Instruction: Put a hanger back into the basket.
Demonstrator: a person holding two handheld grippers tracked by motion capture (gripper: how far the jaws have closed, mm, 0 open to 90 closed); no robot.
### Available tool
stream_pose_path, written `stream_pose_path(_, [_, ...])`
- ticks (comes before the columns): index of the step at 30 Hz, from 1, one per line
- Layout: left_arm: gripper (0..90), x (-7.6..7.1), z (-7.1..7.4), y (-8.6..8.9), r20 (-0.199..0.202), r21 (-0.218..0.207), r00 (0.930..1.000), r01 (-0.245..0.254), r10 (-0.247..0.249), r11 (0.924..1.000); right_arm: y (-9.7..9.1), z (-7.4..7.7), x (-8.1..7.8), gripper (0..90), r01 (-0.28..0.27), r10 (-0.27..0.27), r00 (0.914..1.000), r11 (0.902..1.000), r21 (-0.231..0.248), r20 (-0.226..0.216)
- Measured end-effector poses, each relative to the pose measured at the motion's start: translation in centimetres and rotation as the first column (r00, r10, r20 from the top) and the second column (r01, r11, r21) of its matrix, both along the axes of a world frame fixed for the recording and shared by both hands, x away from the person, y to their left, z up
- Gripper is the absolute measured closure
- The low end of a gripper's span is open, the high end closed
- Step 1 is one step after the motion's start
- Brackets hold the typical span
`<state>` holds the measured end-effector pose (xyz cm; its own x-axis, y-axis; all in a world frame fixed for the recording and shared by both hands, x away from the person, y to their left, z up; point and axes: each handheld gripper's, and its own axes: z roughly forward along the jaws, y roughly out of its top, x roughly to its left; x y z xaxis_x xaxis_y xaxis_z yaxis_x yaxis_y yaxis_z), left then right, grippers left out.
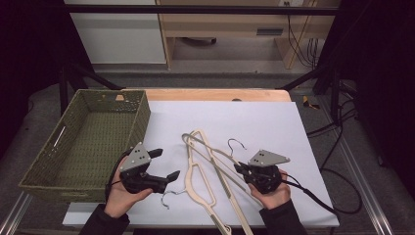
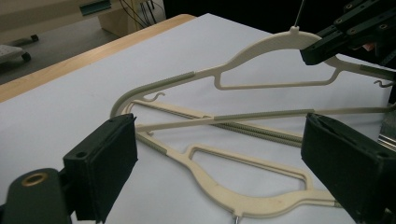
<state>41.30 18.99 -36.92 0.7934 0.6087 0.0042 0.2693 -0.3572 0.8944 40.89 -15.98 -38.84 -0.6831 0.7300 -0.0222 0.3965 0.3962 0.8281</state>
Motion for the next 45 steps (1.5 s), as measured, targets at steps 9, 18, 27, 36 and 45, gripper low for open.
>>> stream_pose_path(9, [13.0, -0.5, 0.1, -0.7, -0.006, 0.006, 0.999, 0.043, -0.043, 0.999, 1.9, 0.8, -1.1, 86.2, -0.207, 0.21, 0.9775, 0.9734, 0.098, -0.021])
stream_pose_path(18, [23.9, -1.1, -0.5, -2.7, -0.037, 0.079, 0.9888, 0.148, -0.145, 0.9859, 3.8, 0.1, -1.4, 86.3, -0.31, 0.319, 0.9456, 0.943, 0.122, -0.064])
stream_pose_path(27, [52.8, -1.2, -1.7, -4.2, -0.075, 0.159, 0.9754, 0.217, -0.207, 0.9632, 4.7, -0.1, -1.8, 86.3, -0.374, 0.389, 0.9164, 0.9168, 0.14, -0.095])
stream_pose_path(36, [68.8, -1.4, -1.8, -4.2, -0.066, 0.246, 0.9711, 0.239, -0.229, 0.9395, 5.0, -0.4, -1.7, 85.3, -0.406, 0.421, 0.9, 0.904, 0.135, -0.114])
stream_pose_path(45, [79.0, -1.9, -1.7, -4.6, -0.092, 0.256, 0.9645, 0.263, -0.248, 0.9301, 4.7, -0.2, -1.7, 72.3, -0.352, 0.356, 0.9336, 0.932, 0.086, -0.039])
